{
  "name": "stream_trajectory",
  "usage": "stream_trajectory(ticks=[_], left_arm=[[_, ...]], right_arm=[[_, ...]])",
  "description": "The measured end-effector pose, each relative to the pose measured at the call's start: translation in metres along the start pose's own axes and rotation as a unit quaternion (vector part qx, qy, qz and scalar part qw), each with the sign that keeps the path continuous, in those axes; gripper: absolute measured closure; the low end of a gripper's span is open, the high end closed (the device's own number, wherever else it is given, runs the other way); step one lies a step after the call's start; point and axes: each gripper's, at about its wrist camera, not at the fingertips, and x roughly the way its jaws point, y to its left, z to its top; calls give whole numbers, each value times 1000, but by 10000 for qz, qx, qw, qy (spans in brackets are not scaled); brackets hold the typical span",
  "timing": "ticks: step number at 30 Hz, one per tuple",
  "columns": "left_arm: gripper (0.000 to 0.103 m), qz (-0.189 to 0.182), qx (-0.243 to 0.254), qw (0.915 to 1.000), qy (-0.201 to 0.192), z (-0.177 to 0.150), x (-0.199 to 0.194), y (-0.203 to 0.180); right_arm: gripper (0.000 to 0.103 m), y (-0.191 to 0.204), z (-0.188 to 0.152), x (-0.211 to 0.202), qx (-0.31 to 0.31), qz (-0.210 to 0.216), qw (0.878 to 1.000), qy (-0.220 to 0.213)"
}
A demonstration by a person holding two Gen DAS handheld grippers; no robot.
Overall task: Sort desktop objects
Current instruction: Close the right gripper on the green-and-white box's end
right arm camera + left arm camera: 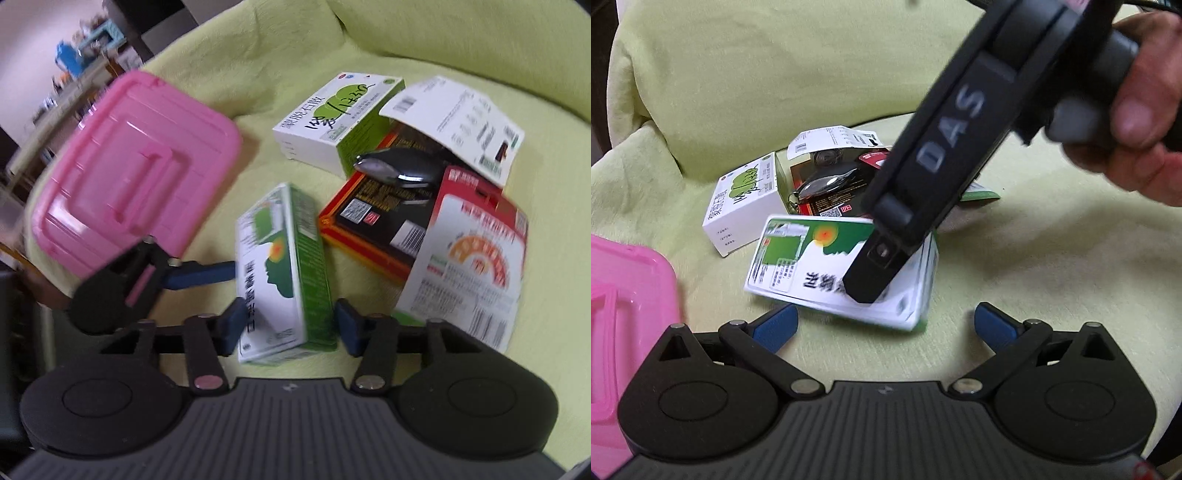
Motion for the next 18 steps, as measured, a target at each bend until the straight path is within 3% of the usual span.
stream_trajectory(ticks=[5, 12, 18], left_arm=[[1, 38, -105, 9999, 46, -3, -2, 5], [1, 61, -169, 9998, 72, -6, -5, 9], [1, 95, -189, 9997, 104, -9, -9, 13]], right_arm=[[59, -6, -1, -1, 412, 497, 9979, 1], [61, -8, 14, 20, 565, 448, 9974, -30], [72, -12, 20, 35, 761, 591, 9953, -44]])
